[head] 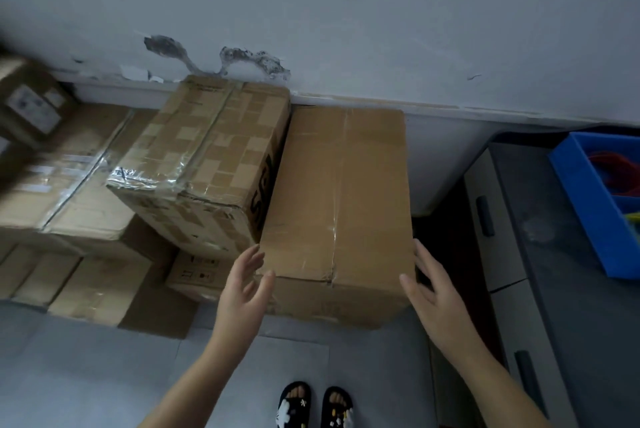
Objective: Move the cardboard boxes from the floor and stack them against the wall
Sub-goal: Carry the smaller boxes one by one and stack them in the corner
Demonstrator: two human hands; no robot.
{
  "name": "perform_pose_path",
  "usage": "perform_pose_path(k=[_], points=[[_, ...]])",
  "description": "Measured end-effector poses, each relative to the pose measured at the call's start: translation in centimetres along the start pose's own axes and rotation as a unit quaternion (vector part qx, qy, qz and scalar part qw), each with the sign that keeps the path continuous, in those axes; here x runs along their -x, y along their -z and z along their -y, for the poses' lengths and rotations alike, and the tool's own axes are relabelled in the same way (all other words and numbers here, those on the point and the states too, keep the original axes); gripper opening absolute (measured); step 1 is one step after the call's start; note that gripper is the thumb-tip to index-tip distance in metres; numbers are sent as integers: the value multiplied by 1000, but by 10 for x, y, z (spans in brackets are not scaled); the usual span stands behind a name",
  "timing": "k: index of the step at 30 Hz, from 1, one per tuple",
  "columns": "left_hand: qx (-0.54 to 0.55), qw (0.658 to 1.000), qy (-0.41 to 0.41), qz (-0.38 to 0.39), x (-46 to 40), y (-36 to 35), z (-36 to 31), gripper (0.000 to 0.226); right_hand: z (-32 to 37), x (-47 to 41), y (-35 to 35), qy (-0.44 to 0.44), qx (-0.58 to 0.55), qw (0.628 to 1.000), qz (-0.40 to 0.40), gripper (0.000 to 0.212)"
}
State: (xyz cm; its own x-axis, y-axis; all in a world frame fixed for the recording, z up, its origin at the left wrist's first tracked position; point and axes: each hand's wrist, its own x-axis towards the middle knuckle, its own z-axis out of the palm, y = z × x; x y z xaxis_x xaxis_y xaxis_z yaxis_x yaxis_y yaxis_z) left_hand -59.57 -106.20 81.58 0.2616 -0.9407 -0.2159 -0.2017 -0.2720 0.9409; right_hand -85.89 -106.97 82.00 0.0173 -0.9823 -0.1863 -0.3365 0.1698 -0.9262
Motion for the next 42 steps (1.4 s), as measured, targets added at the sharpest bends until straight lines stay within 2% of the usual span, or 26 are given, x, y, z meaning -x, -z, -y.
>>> perform_pose_path(k=[1, 4, 6, 12, 15, 19, 20, 22, 25, 28, 32, 33, 35, 36, 42], points=[[-4, 1000, -13, 8, 10, 5, -7, 39, 4, 7, 1, 7, 7, 1000, 14, 72], [-5, 999, -43, 15, 44, 18, -19, 41, 13, 33, 4, 37, 6, 998, 57, 59], [-3, 999, -50, 17, 68, 23, -22, 39, 16, 51, 5, 53, 12, 995, 79, 58], [8, 999, -44, 29, 123, 24, -12, 43, 10, 95, 6, 45, 28, 994, 100, 83], [10, 997, -36, 64, 136, 21, -11, 47, 6, 117, 1, 16, 17, 996, 88, 85], [7, 992, -29, 119, 138, 19, -12, 58, 1, 147, -11, -23, -17, 999, 44, 90], [1, 990, -29, 136, 135, 19, -13, 53, -1, 155, -15, -36, -29, 999, 23, 91], [-20, 984, -36, 171, 126, 20, -12, 41, -2, 171, -26, -63, -60, 996, -29, 93], [-58, 965, -54, 249, 110, 26, -10, 45, -3, 197, -52, -92, -105, 982, -129, 89], [-78, 935, -68, 339, 96, 41, -5, 43, 2, 226, -92, -115, -145, 955, -231, 80], [-95, 875, -86, 466, 86, 67, 3, 41, 5, 265, -162, -144, -178, 901, -368, 62], [-101, 857, -89, 497, 87, 72, 4, 41, 8, 276, -180, -152, -190, 886, -394, 63], [-112, 817, -94, 557, 93, 78, 6, 61, 16, 303, -212, -157, -201, 852, -458, 78], [-116, 796, -100, 586, 98, 79, 8, 71, 20, 316, -227, -163, -199, 833, -490, 78], [-141, 669, -142, 716, 153, 83, 22, 50, 37, 390, -305, -201, -196, 706, -650, 69]])
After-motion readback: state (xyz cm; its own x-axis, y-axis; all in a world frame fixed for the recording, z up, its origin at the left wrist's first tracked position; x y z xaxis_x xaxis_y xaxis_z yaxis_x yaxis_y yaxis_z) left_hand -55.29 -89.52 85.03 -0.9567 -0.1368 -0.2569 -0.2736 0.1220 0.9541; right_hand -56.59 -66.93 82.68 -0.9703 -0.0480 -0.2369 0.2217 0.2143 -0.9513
